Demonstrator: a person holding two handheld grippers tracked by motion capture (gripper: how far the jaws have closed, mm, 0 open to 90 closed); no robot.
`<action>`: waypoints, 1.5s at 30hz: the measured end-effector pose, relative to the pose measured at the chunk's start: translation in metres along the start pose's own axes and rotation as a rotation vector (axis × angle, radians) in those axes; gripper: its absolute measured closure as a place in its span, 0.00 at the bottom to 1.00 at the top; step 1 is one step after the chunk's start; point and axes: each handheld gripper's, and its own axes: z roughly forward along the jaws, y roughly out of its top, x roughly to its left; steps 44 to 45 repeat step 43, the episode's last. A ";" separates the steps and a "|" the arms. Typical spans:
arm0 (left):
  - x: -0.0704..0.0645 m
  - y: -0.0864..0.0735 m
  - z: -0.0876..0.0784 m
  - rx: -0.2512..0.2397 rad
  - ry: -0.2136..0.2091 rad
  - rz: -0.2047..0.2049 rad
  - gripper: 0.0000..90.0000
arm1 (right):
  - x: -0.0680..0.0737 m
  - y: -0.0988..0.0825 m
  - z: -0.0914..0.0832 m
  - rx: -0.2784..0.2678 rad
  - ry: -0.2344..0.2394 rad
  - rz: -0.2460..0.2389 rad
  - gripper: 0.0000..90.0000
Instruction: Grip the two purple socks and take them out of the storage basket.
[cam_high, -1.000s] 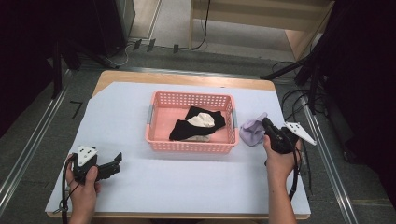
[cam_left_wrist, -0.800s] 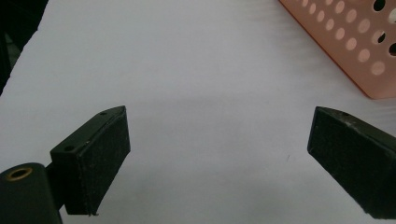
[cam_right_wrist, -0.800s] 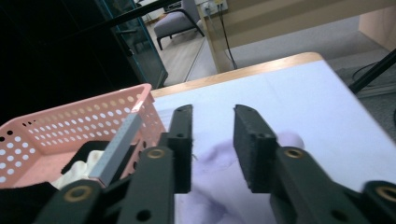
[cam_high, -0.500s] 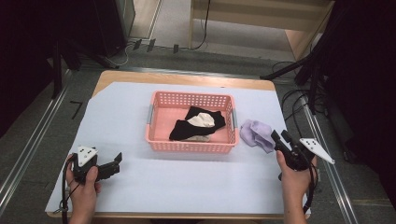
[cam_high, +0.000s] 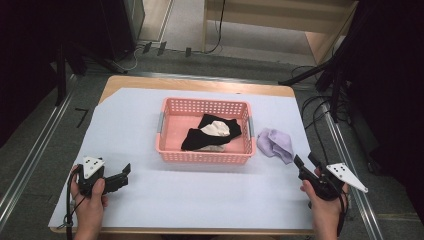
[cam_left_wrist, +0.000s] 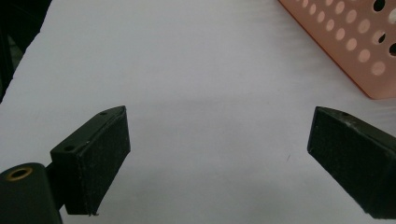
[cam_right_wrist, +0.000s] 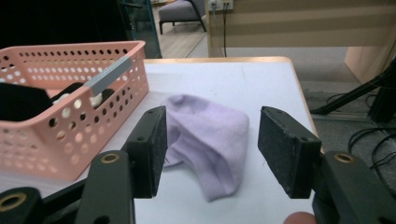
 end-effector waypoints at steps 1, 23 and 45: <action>0.000 0.000 0.000 -0.001 -0.001 0.000 0.07 | 0.000 -0.002 -0.002 0.000 0.001 -0.002 0.44; 0.000 0.000 0.000 -0.002 0.002 0.001 0.07 | -0.026 -0.035 -0.035 0.114 -0.015 -0.017 0.13; 0.000 0.000 0.001 0.003 0.000 -0.003 0.07 | -0.022 -0.044 -0.034 0.137 -0.054 -0.083 0.15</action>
